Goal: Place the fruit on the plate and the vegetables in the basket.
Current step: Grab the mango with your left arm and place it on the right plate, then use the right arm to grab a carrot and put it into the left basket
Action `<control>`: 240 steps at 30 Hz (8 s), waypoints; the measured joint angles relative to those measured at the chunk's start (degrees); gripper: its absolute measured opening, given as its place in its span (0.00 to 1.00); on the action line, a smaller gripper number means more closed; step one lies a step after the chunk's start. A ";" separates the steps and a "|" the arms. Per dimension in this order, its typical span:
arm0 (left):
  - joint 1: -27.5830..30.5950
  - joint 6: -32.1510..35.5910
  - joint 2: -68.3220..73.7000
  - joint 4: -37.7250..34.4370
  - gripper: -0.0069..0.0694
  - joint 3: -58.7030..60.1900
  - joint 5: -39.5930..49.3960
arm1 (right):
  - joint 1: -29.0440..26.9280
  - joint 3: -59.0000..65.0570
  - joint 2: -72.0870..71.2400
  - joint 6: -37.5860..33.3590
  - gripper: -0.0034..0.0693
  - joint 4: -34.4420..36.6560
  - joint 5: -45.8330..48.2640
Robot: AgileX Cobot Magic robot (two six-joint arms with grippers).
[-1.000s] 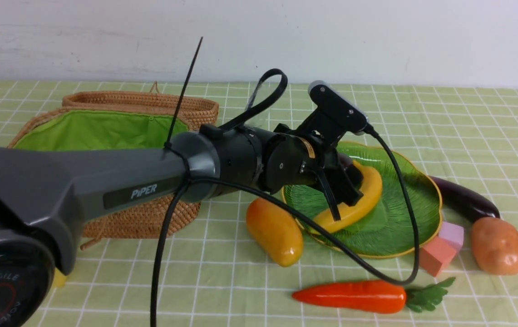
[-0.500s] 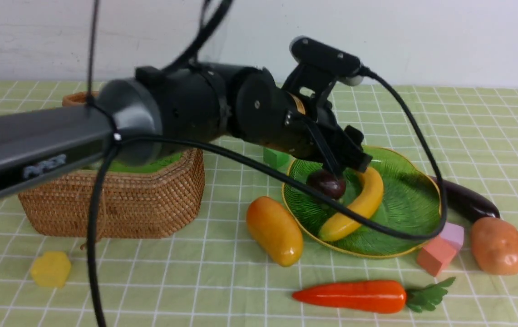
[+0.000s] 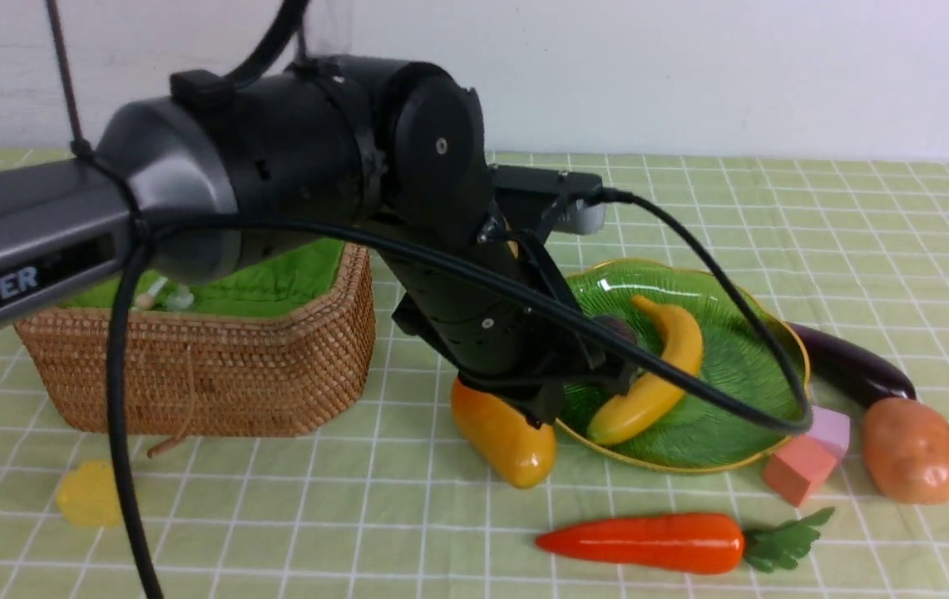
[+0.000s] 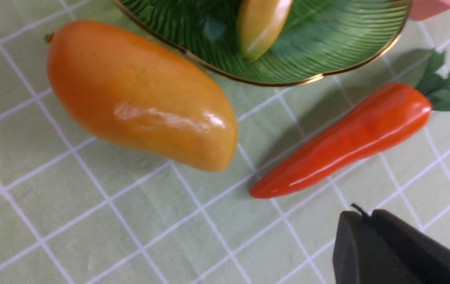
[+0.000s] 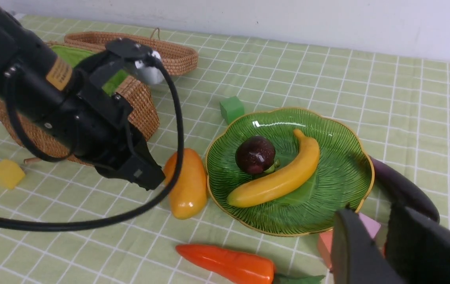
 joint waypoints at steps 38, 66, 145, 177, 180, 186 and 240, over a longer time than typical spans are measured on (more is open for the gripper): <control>0.00 -17.81 13.06 21.11 0.68 -0.10 -5.23 | 0.00 0.00 0.00 -1.43 0.26 0.00 2.66; 0.00 -20.69 12.63 23.51 0.89 0.00 -11.72 | 0.00 0.00 0.00 -1.47 0.26 0.45 3.08; 3.37 -23.82 18.02 38.09 0.78 -0.05 -18.99 | 0.00 0.00 0.00 -2.75 0.24 2.39 4.79; -8.06 1.19 9.36 19.69 0.78 0.01 -38.12 | 0.00 0.00 0.00 0.33 0.23 -5.47 3.85; -8.00 1.32 10.81 18.93 0.78 0.01 -39.00 | 0.00 0.00 0.00 0.91 0.23 -5.54 5.60; -8.06 1.32 12.29 18.50 0.78 0.01 -39.73 | 0.00 0.00 0.00 1.13 0.23 -5.22 6.06; -8.06 -4.65 -74.29 6.96 0.07 42.06 -4.71 | 20.26 -1.53 42.80 -35.38 0.31 6.24 7.40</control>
